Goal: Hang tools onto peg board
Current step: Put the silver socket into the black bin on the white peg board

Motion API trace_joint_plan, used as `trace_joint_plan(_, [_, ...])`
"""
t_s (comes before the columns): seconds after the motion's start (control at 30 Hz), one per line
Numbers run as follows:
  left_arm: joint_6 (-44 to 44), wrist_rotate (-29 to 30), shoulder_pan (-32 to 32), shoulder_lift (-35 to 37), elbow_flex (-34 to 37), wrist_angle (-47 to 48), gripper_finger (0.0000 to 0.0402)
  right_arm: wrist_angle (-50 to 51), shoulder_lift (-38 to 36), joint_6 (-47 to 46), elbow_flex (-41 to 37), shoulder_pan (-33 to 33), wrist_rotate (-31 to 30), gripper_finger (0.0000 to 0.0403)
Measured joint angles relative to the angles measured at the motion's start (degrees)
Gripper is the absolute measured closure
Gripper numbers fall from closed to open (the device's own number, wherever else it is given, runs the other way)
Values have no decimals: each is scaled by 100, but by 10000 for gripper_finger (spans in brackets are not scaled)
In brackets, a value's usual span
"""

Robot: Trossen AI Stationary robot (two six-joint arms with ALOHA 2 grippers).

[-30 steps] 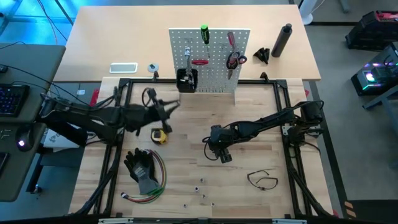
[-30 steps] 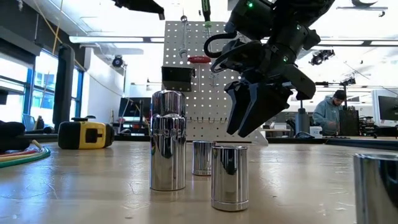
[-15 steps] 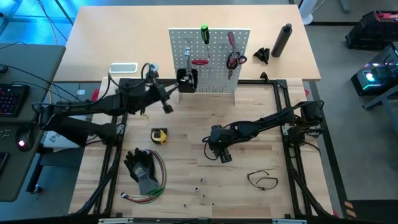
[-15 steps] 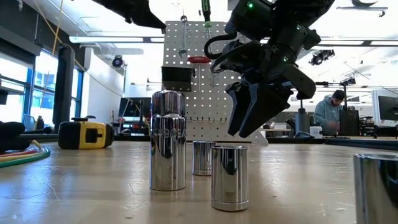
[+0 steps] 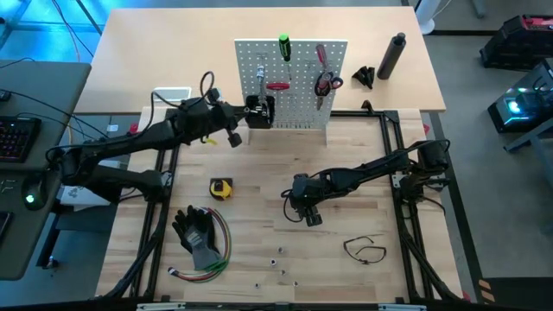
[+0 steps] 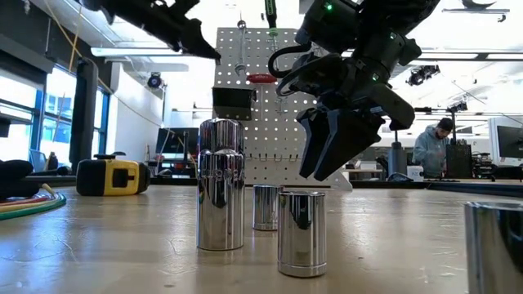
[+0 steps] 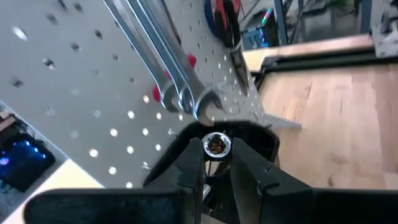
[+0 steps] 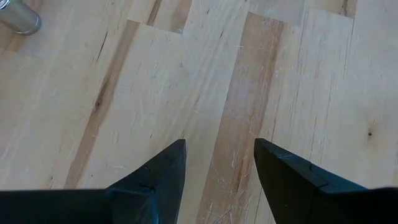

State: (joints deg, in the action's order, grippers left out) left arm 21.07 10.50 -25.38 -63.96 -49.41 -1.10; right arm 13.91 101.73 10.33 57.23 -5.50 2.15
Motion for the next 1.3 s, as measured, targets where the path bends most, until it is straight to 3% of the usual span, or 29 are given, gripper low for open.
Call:
trace_joint_plan(0.47, [-56, -390, -310, -728, 0, -260, 354, -4, 0, -90, 0, -2, 0, 217])
trace_joint_plan(1.0, [-102, -657, -396, -745, -2, -263, 349, -7, 0, -133, 0, -2, 0, 217])
trace_joint_plan(1.3, [-152, -521, -396, -745, -2, -267, 280, -4, 0, -151, 0, 0, -1, 217])
